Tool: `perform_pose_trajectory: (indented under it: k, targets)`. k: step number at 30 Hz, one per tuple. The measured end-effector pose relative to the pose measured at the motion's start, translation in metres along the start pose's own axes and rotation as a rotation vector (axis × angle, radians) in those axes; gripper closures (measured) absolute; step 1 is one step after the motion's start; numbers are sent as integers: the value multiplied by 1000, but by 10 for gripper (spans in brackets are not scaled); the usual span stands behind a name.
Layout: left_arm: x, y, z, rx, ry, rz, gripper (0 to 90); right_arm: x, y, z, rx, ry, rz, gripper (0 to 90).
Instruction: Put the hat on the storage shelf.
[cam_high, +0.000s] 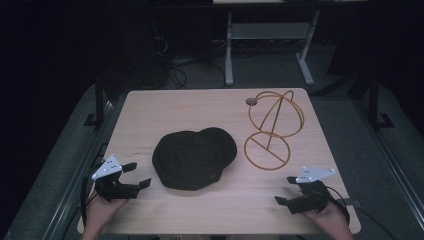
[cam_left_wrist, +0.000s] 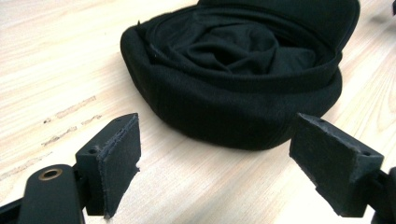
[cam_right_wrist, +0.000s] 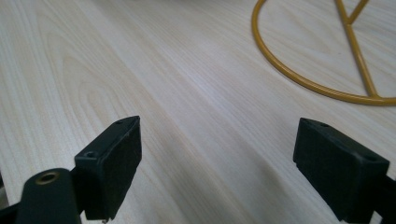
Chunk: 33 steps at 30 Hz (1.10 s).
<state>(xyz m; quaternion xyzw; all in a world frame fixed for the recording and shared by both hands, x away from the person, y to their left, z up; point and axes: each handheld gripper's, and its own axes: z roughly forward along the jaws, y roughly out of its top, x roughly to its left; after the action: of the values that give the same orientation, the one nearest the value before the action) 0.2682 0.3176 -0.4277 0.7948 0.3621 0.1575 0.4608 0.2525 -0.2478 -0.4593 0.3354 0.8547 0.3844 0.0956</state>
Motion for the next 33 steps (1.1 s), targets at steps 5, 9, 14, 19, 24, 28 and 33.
perform_pose_trajectory:
  k: [5, 9, 14, 19, 24, 28, 33]
  targets:
    - [1, -2, 1, 9, -9, -8, 158, 2, 4, 1, 3, 19, 3, 151]
    - [3, -3, -1, 3, -10, -14, 158, 11, 19, 0, -7, 33, -53, 152]
    - [5, -3, -4, -11, -6, -33, 158, 24, 44, 2, -2, 79, -114, 157]
    - [5, -3, -4, -10, -5, -34, 158, 34, 64, 9, 18, 105, -168, 172]
    - [6, -4, -3, -2, -10, -36, 159, 42, 82, 17, 34, 139, -206, 174]
    - [6, -4, -3, -4, -14, -44, 159, 50, 99, 24, 36, 182, -235, 174]
    - [8, -4, -4, -3, -13, -51, 159, 62, 121, 32, 22, 225, -284, 181]
